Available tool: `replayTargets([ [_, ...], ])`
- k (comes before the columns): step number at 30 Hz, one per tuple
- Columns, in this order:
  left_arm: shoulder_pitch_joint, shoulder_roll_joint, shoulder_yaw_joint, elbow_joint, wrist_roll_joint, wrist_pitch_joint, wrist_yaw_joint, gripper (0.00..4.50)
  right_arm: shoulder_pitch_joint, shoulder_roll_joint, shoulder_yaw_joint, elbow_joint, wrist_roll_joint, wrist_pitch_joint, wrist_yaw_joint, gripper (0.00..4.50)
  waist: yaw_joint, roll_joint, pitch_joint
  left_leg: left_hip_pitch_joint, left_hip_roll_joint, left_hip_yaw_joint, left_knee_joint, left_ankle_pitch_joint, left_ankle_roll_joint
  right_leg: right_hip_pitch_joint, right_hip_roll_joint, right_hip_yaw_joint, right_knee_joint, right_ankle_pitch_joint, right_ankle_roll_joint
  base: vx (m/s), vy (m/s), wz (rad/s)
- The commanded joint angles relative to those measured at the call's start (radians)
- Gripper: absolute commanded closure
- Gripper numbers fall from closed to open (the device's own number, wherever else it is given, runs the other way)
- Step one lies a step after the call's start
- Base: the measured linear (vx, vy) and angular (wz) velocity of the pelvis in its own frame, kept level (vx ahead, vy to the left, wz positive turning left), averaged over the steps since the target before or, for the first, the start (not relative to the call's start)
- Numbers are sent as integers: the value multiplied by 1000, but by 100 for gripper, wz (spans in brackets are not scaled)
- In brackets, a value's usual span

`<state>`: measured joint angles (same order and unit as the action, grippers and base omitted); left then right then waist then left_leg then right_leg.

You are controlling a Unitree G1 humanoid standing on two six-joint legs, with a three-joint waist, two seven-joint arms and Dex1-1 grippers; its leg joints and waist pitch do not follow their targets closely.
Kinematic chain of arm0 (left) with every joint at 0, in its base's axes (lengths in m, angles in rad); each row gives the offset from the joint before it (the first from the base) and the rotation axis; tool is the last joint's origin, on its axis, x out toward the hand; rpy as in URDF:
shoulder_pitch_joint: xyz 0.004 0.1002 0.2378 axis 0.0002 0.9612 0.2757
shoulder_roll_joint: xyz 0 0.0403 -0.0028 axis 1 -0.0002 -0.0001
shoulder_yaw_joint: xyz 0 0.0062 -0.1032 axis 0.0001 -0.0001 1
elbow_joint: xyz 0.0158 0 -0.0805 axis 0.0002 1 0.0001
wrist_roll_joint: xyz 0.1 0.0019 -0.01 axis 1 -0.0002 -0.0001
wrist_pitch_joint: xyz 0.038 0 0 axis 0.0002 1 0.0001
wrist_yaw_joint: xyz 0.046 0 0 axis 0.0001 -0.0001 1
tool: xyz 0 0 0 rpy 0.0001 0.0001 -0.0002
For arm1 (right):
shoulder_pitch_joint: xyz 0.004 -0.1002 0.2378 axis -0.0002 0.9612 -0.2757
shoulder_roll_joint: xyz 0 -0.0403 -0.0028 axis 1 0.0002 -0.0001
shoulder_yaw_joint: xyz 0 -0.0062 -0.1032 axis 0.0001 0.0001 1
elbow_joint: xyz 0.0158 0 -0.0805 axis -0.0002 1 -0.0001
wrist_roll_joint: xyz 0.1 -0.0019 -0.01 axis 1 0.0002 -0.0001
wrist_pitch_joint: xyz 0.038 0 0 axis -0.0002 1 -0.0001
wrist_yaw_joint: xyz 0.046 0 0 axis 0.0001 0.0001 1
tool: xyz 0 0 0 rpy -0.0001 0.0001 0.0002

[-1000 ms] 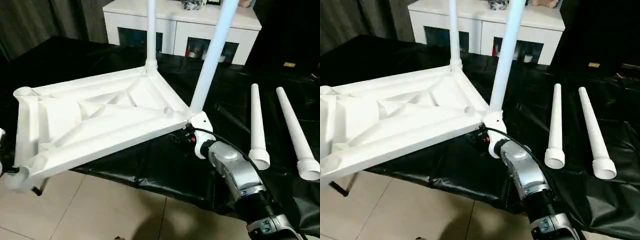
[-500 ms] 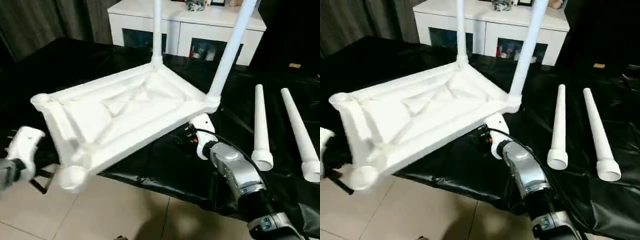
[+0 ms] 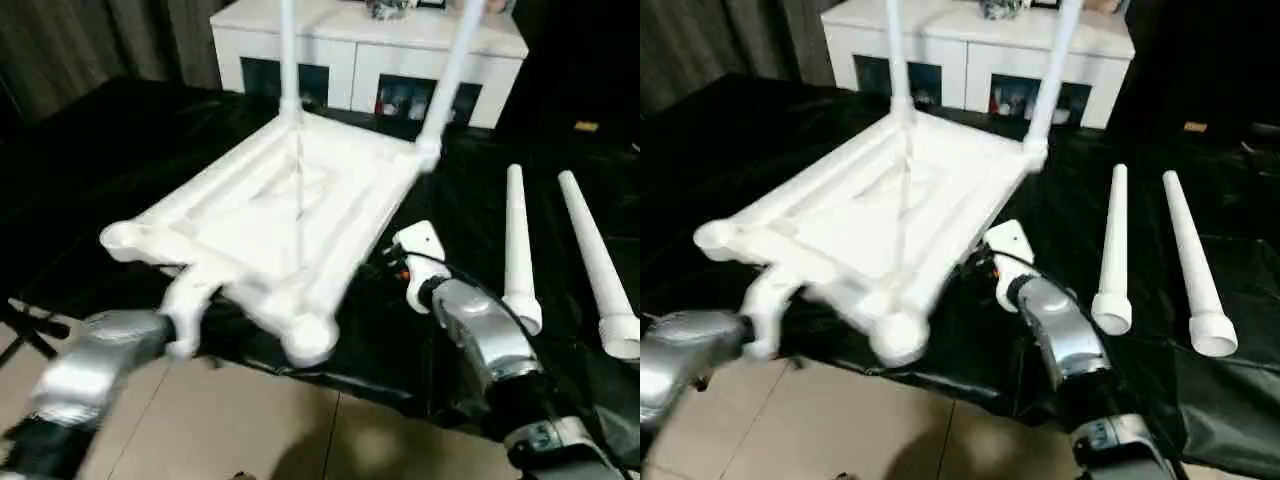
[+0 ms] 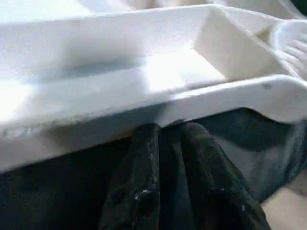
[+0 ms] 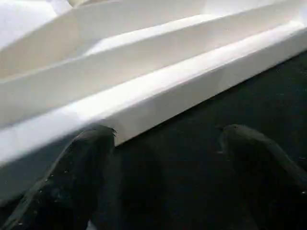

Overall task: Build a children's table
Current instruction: Rotate table base

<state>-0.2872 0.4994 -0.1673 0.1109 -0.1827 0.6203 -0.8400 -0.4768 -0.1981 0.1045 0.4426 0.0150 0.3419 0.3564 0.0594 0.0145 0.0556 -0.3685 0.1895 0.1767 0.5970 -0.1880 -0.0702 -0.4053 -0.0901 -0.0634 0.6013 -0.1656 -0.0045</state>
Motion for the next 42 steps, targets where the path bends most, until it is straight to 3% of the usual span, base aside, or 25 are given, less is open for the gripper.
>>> replayTargets([
  [1,-43,-30,-43,22,26,-35,11,356,-25,-31,-40,-34,-8,14,-21,48,-2,13,-65,15,27,-11,-85,-282,-39,42,-42,42,-69,-255,-172,0,0,0],
  [3,-74,-76,-81,54,39,-65,19,356,-31,-52,-68,-43,-11,25,-48,48,-2,11,-66,14,25,-8,-83,-259,-32,43,-41,42,-69,-239,-176,0,0,0],
  [4,-93,-109,-101,80,51,-86,29,356,-37,-63,-86,-44,-14,32,-69,48,-4,23,-66,16,25,-8,-81,-260,-35,42,-40,41,-71,-224,-182,0,0,0],
  [8,-144,-199,-138,156,78,-156,58,356,-52,-83,-126,-54,-14,52,-118,48,-1,14,-72,9,22,-7,-73,-202,-11,53,-44,40,-64,-167,-199,0,0,0],
  [9,-168,-244,-143,199,90,-206,82,356,-57,-88,-141,-63,-12,65,-137,48,-1,36,-72,6,21,-9,-73,-196,-11,55,-44,40,-62,-158,-204,0,0,0],
  [12,-212,-327,-147,270,110,-326,142,356,-70,-93,-170,-83,-16,113,-186,48,-8,20,-75,5,17,-6,-66,-187,10,62,-40,38,-67,-136,-212,0,0,0],
  [13,-221,-349,-145,282,112,-358,158,356,-75,-97,-171,-90,-28,149,-203,48,-5,31,-75,3,17,-6,-65,-174,21,62,-44,37,-68,-149,-215,0,0,0],
  [14,-222,-350,-145,283,112,-360,159,356,-76,-98,-171,-91,-29,152,-204,48,-6,29,-74,2,18,-6,-65,-170,26,61,-42,37,-70,-154,-215,0,0,0],
  [15,-236,-382,-141,294,115,-419,183,356,-97,-109,-180,-88,-26,269,-202,48,-9,29,-73,-2,16,-7,-64,-165,32,65,-39,35,-70,-158,-215,0,0,0],
  [17,-238,-389,-136,299,117,-441,197,361,-103,-113,-183,-88,-26,295,-202,31,-10,32,-76,1,18,-6,-62,-158,38,63,-41,35,-70,-160,-217,0,0,0],
  [18,-247,-391,-128,318,132,-476,229,361,-112,-122,-199,-96,-22,330,-211,31,-14,33,-75,-3,16,-7,-62,-160,42,66,-39,33,-71,-171,-212,0,0,0],
  [21,-255,-367,-133,339,169,-522,250,363,-138,-146,-229,-87,-32,410,-253,11,-20,33,-76,1,17,-8,-62,-158,41,63,-38,32,-73,-196,-201,0,0,0],
  [22,-251,-363,-129,328,166,-527,242,363,-149,-153,-238,-80,-31,436,-261,11,-22,27,-77,3,16,-5,-61,-160,39,60,-37,32,-75,-206,-196,0,0,0],
  [29,-181,-323,-112,135,87,-514,113,363,-217,-213,-303,3,-10,525,-290,5,-17,27,-76,5,22,-2,-60,-149,40,56,-41,34,-67,-192,-224,0,0,0],
  [30,-138,-261,-127,-34,-27,-406,-28,363,-226,-230,-308,53,52,661,-185,5,-15,20,-80,4,25,-5,-60,-129,50,61,-45,33,-56,-164,-244,0,0,0],
  [34,-118,-197,-155,-139,-92,-335,-107,363,-216,-230,-311,74,89,739,-130,5,-11,23,-74,5,25,2,-57,-138,51,53,-37,33,-56,-171,-253,0,0,0],
  [35,-111,-175,-161,-173,-104,-312,-129,363,-213,-229,-313,85,99,759,-117,5,-10,17,-73,5,26,3,-59,-141,49,54,-39,33,-56,-186,-250,0,0,0],
  [37,-99,-141,-163,-228,-121,-270,-166,363,-210,-226,-330,117,115,781,-111,32,-8,13,-69,6,27,5,-60,-150,37,51,-40,34,-59,-237,-233,0,0,0],
  [40,-95,-131,-150,-247,-122,-253,-169,363,-213,-228,-342,147,118,777,-116,42,-7,13,-65,12,24,7,-61,-190,11,44,-40,36,-69,-317,-206,0,0,0],
  [42,-93,-116,-141,-270,-133,-229,-170,363,-219,-236,-343,167,119,783,-110,73,-6,10,-63,16,23,5,-63,-222,-10,40,-41,37,-74,-376,-179,0,0,0],
])
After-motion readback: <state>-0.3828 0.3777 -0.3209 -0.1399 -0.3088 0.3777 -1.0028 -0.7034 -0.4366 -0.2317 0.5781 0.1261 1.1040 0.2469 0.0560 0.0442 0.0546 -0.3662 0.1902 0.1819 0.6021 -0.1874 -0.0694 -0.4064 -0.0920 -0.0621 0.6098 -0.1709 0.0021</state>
